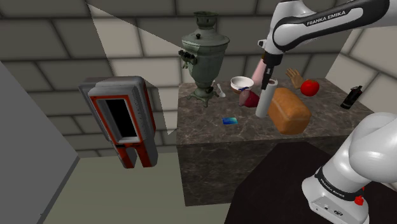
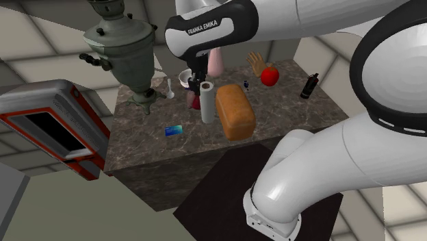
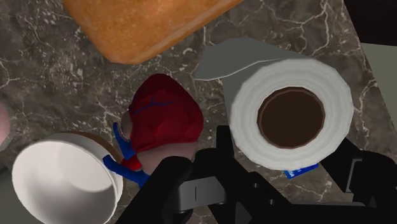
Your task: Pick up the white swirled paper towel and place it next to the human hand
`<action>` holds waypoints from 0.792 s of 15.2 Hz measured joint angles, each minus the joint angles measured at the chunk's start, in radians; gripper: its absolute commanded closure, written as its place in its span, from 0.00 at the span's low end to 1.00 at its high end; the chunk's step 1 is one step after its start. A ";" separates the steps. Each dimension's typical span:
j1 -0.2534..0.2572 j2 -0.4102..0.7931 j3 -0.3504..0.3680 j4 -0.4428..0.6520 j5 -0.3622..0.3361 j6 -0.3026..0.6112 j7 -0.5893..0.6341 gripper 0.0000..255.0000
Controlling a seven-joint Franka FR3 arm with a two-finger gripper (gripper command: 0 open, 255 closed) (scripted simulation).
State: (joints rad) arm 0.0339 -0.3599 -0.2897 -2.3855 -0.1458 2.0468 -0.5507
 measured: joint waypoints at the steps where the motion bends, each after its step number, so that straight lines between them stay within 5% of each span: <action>1: 0.000 -0.006 0.001 0.010 0.000 -0.015 -0.001 1.00; 12: 0.004 -0.037 0.017 0.130 0.006 -0.167 -0.001 1.00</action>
State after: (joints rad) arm 0.0375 -0.3974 -0.2727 -2.2558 -0.1401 1.8798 -0.5516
